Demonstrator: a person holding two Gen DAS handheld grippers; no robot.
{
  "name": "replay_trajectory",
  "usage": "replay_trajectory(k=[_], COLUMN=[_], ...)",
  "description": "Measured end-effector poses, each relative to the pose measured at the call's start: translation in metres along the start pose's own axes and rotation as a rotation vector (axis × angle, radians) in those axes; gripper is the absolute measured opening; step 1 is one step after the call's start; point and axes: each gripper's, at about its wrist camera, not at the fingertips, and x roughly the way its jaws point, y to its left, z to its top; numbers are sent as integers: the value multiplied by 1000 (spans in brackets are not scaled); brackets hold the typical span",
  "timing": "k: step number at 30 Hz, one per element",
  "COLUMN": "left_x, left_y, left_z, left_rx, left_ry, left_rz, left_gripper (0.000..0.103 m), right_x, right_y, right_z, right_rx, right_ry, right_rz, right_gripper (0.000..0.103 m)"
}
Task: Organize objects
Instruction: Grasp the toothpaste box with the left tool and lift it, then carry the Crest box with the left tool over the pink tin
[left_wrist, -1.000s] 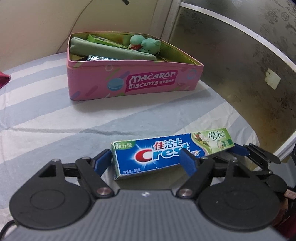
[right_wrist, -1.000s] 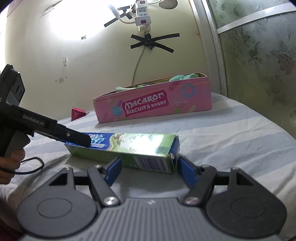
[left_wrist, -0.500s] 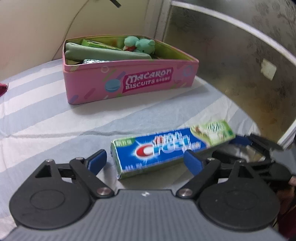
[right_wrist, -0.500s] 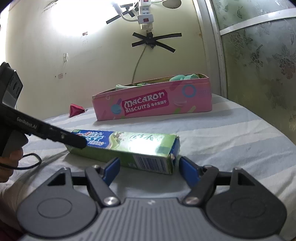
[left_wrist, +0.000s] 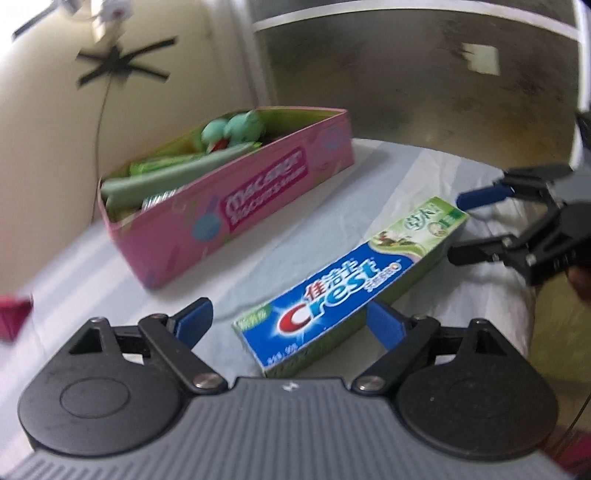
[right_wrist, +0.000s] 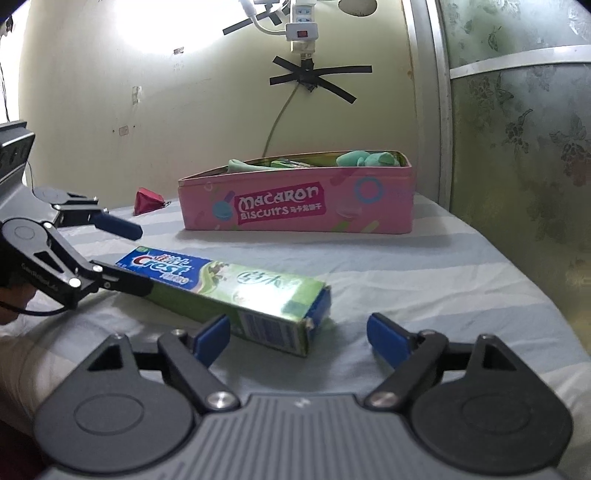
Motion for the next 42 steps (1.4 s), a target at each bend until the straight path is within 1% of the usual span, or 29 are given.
replay_trajectory(k=[5,8,10,13,15,16,17,20,22,24,28,34,42], left_x=[5,9,10,8,9,8,8,7,4,-1,-7,-4,-5], left_y=[-12,-16,-17,-18,-18,-17,-17,-14,-11,-11,-20,-18,-16], left_z=[0,-3,-8,-10,-9,-10,-10,-8,-7,-3,9,31,58], left_rx=[126,155,176,178,163,158,155,122,96,75,126,147,195], left_ry=[-14,5,2,-9,-23,-35,-47,-52,-58,-78,-128,-175,-244], left_rz=[-12,-19,-4,1,3,6,7,-3,-11,-18,13,30,101], left_gripper=[91,91,91,91,86,78,74,74,73,73,73,73,76], right_x=[2,6,10,19,25,28,30,31,28,24,13,7,10], right_y=[0,4,5,6,6,6,7,8,5,6,4,0,-4], right_z=[-2,0,3,8,11,12,12,12,13,14,22,38,64], right_rx=[-9,-53,-83,-124,-148,-155,-159,-166,-144,-139,-143,-150,-183], right_ry=[5,10,16,37,53,62,66,65,58,46,-2,-57,-136], right_rz=[15,30,41,55,62,73,78,76,83,71,37,-14,-49], right_gripper=[84,84,85,86,87,86,87,85,83,83,83,83,83])
